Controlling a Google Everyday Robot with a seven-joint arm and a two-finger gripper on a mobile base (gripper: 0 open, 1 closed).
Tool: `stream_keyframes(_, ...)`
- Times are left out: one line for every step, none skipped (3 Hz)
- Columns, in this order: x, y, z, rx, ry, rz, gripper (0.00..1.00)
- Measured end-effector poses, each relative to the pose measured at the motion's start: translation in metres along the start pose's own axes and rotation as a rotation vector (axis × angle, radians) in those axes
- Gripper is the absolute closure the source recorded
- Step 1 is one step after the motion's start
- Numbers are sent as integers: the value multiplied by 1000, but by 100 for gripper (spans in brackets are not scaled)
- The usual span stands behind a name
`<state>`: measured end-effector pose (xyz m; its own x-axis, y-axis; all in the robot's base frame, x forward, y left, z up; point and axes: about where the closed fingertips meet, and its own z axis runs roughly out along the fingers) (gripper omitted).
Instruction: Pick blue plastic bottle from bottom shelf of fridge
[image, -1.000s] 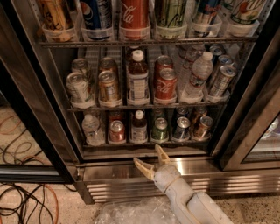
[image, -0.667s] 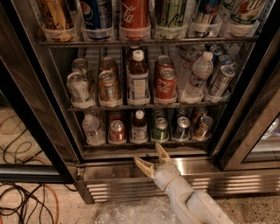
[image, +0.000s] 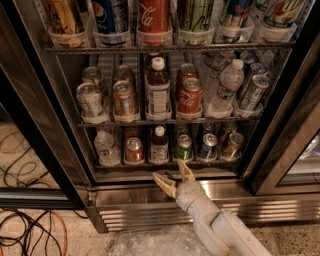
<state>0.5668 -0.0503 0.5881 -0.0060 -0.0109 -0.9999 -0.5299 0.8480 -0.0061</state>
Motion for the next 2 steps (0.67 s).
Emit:
stream_keyframes(-2,-1,13,-14,2,-8,33)
stream_keyframes(-8,-1,46,-33,-11,0,33)
